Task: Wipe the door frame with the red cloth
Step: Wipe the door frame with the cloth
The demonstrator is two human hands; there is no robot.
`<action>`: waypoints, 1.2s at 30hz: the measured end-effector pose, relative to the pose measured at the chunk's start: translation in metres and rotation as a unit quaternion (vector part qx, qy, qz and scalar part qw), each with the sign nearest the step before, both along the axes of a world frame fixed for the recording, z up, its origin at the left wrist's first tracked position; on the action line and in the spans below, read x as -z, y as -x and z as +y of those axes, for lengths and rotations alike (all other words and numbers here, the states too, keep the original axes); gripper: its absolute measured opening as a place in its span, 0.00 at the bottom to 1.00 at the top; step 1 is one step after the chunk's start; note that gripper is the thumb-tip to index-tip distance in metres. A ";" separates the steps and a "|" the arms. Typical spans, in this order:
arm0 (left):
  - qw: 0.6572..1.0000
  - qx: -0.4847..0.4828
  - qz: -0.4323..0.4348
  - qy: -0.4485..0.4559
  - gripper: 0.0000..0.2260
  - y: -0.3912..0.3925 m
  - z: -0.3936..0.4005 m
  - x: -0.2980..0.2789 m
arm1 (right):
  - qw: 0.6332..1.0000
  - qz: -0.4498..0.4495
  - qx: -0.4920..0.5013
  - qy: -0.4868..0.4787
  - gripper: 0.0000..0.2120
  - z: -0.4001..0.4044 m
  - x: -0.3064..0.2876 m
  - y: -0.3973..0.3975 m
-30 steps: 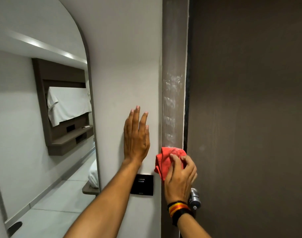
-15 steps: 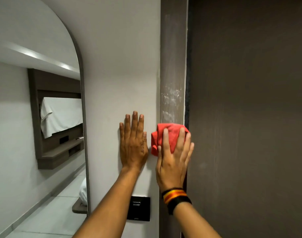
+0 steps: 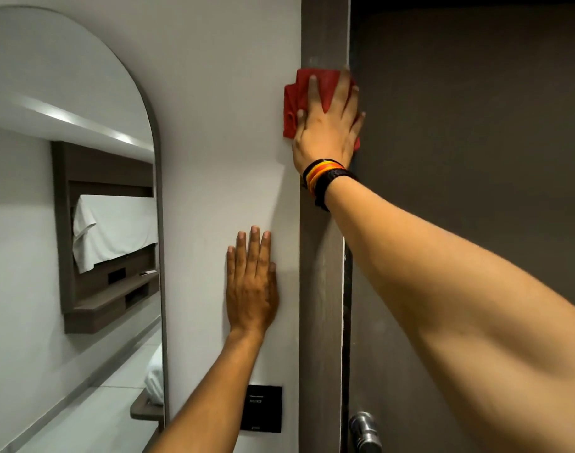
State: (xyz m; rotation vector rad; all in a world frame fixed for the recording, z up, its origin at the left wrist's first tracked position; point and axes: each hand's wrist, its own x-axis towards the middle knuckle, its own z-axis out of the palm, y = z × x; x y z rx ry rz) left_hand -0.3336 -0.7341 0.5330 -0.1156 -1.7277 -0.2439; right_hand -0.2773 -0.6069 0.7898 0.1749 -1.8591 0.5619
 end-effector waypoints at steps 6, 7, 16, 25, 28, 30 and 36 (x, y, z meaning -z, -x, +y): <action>1.000 -0.021 0.003 0.012 0.24 0.003 -0.002 0.001 | 1.000 0.025 0.000 -0.008 0.26 0.004 0.054 0.001; 1.000 -0.023 0.000 0.012 0.24 0.003 -0.002 0.001 | 1.000 0.025 0.000 -0.005 0.26 0.003 0.069 0.002; 1.000 -0.011 -0.023 0.009 0.26 -0.004 0.002 0.001 | 1.000 -0.011 -0.021 0.005 0.28 0.002 0.212 0.005; 0.999 -0.014 -0.037 0.015 0.27 -0.006 -0.001 0.002 | 0.994 -0.105 -0.027 0.019 0.37 0.000 0.338 -0.014; 0.998 -0.015 -0.052 0.021 0.27 -0.009 -0.001 0.001 | 0.988 -0.146 -0.043 0.032 0.38 0.001 0.363 -0.023; 0.998 -0.005 -0.066 0.023 0.28 -0.013 -0.001 -0.001 | 0.983 -0.166 -0.070 0.025 0.33 0.003 0.370 -0.026; 0.989 0.121 -0.049 -0.062 0.20 -0.053 0.005 0.012 | 0.974 -0.127 -0.157 0.101 0.25 0.022 0.356 -0.041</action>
